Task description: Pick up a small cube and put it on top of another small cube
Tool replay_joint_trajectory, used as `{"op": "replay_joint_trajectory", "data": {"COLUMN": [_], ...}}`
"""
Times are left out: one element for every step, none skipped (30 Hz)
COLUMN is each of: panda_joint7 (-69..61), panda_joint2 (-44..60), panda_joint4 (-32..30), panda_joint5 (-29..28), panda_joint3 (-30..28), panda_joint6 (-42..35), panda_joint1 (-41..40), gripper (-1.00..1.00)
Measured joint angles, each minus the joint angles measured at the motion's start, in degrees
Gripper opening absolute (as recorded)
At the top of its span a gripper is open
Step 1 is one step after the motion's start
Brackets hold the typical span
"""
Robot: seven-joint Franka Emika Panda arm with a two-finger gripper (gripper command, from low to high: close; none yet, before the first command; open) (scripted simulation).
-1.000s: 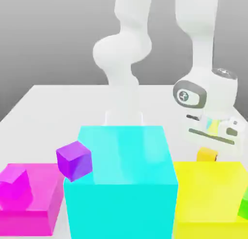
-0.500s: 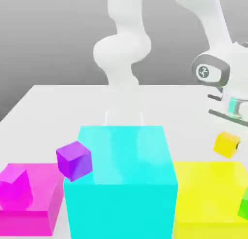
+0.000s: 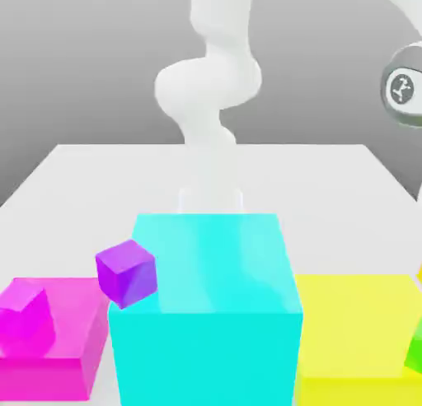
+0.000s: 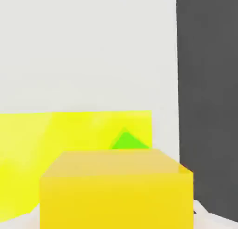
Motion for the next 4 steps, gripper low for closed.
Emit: {"op": "replay_joint_trajectory", "data": {"panda_joint7": [-0.17, -0.17, -0.17, -0.17], "panda_joint2": [1.16, 1.16, 1.16, 1.16], "panda_joint4": [-0.21, -0.21, -0.21, -0.21], "panda_joint5": [0.39, 0.39, 0.39, 0.39], "panda_joint3": [0.09, 0.09, 0.09, 0.09], "panda_joint6": [1.36, 1.36, 1.36, 1.36], "panda_joint1": [-0.11, -0.11, -0.11, -0.11], "gripper": [1.0, 1.0, 1.0, 1.0]}}
